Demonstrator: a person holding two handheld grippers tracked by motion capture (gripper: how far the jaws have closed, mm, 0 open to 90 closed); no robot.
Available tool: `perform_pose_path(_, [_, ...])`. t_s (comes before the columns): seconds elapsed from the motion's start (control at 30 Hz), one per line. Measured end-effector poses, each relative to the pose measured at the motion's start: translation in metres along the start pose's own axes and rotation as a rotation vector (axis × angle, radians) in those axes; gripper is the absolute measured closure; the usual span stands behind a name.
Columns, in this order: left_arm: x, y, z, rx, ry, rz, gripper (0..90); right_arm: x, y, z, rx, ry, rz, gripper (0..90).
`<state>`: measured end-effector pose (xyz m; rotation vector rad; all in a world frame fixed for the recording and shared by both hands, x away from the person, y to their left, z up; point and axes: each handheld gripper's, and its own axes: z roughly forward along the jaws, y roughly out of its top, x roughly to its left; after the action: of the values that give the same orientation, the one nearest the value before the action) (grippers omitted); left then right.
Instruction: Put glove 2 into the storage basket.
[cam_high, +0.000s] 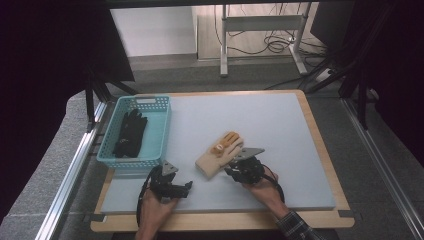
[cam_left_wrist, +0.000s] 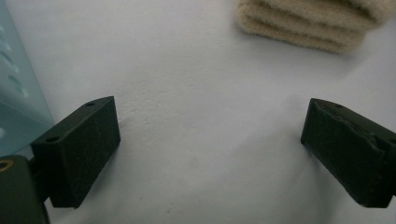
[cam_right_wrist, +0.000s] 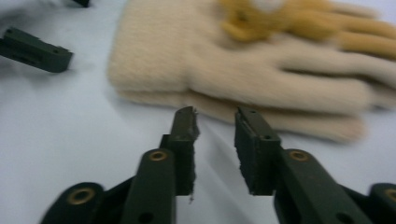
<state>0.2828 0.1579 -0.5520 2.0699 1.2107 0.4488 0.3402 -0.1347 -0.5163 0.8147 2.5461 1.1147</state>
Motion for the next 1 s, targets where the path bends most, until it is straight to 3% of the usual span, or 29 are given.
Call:
perform_pose_path(0.43, [0.001, 0.001, 0.001, 0.005, -0.004, -0.008, 4.6, -0.040, -0.040, -0.047, -0.003, -0.116, 0.069, 32.8])
perform_pose_path(0.9, [0.002, 0.004, 0.000, 0.019, -0.015, 0.000, 5.2, -0.083, -0.086, -0.084, -0.005, -0.278, 0.184, 22.0])
perform_pose_path(1.0, [0.000, 0.009, -0.001, 0.025, -0.053, 0.007, 6.2, -0.087, -0.091, -0.085, 0.001, -0.291, 0.195, 21.1])
